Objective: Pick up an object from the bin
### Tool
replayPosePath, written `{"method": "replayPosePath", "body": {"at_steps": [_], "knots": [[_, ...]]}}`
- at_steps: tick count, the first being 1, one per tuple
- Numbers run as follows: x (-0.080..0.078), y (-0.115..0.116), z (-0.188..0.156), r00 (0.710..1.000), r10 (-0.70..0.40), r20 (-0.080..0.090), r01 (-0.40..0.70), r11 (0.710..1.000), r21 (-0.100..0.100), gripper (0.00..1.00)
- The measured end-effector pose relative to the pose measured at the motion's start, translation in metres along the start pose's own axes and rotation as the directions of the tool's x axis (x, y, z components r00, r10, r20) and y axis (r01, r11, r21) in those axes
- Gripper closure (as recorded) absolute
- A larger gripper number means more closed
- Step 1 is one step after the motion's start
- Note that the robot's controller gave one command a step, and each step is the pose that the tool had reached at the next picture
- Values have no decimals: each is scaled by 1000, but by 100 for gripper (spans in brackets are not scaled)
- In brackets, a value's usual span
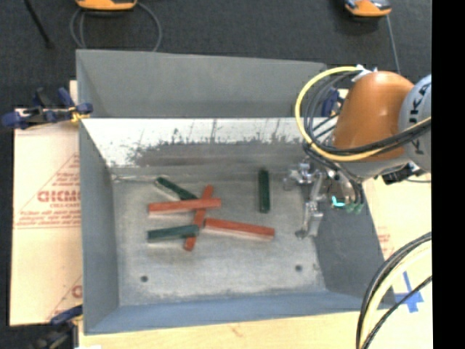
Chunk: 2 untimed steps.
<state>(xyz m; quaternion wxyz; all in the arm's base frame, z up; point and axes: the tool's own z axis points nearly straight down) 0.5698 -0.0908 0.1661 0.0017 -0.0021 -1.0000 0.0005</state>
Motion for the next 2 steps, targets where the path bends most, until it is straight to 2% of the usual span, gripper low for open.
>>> {"method": "replayPosePath", "body": {"at_steps": [1, 2], "knots": [[19, 31, 98, 973, -229, 3, 229, 973, 0, 0], [17, 30, 95, 973, -230, 8, 230, 973, 3, 100]]}}
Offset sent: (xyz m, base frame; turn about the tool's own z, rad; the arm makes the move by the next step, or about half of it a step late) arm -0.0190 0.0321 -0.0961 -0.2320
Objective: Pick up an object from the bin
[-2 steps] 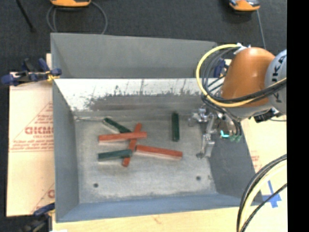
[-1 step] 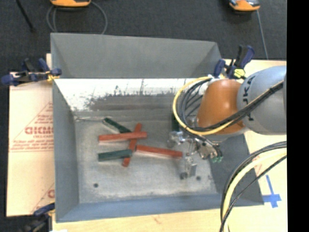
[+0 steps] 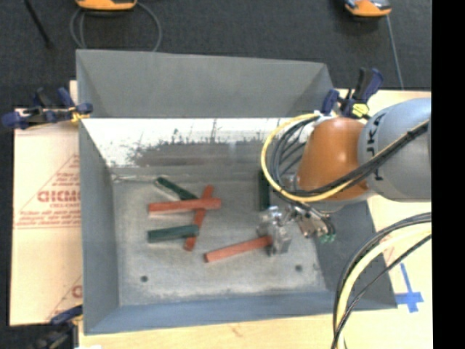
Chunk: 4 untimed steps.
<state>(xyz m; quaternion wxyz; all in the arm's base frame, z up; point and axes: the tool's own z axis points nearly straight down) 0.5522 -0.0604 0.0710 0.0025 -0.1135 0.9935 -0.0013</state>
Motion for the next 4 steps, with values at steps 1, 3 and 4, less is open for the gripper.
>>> {"method": "replayPosePath", "body": {"at_steps": [1, 3, 4], "knots": [[-8, -16, -147, 996, -91, 8, 91, 996, 3, 100], [5, 1, 4, 990, -143, -5, 143, 990, -6, 0], [13, 14, 1, 981, -196, -3, 196, 981, -3, 0]]}}
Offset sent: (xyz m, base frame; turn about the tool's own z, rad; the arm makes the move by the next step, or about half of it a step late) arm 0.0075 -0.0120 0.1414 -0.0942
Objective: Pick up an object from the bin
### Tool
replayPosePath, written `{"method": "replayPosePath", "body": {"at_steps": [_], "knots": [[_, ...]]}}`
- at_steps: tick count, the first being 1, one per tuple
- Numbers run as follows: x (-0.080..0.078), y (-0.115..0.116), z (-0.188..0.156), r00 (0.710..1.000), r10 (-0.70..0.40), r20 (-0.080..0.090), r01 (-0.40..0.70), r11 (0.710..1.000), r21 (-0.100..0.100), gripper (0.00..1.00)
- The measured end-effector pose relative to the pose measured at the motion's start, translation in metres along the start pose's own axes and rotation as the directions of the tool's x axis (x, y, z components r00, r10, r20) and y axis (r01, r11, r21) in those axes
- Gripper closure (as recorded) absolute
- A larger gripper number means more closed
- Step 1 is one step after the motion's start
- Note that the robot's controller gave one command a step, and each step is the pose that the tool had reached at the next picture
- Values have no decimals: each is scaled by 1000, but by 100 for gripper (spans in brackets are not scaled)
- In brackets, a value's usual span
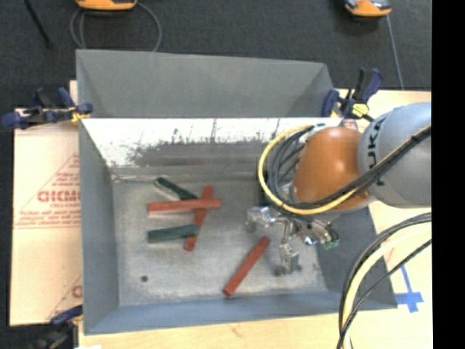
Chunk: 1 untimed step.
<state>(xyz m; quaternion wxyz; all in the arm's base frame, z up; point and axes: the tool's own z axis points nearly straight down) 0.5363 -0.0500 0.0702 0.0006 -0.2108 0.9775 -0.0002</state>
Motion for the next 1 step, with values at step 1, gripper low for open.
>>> {"method": "replayPosePath", "body": {"at_steps": [1], "knots": [[-1, -1, -1, 1000, -2, 2, 2, 1000, 2, 100]]}}
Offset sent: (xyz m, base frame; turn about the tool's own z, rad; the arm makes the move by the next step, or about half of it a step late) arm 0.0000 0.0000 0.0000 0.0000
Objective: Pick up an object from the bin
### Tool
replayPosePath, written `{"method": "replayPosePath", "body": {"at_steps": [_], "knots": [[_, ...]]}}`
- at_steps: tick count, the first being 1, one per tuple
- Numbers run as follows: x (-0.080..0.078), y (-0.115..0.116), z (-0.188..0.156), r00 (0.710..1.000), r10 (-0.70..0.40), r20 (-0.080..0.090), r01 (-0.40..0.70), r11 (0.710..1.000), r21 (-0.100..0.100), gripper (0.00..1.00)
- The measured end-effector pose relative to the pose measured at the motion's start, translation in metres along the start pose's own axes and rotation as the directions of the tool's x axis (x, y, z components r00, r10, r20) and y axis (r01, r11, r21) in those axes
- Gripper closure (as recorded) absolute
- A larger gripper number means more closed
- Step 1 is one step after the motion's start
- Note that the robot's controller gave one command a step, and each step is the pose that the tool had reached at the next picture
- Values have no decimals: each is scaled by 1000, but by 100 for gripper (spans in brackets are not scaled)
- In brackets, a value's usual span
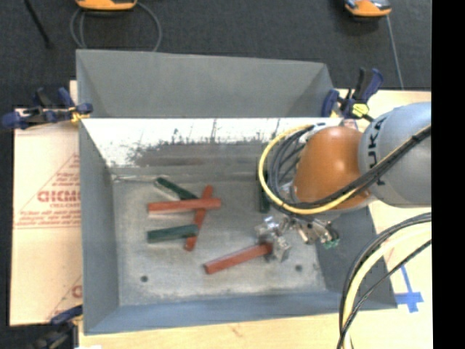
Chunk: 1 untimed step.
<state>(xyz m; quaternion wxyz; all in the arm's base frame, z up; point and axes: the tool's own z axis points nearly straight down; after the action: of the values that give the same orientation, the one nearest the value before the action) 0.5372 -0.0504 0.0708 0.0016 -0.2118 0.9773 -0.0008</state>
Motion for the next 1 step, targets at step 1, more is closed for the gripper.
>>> {"method": "replayPosePath", "body": {"at_steps": [1], "knots": [[0, 0, 0, 1000, -2, -1, 2, 1000, 0, 0]]}}
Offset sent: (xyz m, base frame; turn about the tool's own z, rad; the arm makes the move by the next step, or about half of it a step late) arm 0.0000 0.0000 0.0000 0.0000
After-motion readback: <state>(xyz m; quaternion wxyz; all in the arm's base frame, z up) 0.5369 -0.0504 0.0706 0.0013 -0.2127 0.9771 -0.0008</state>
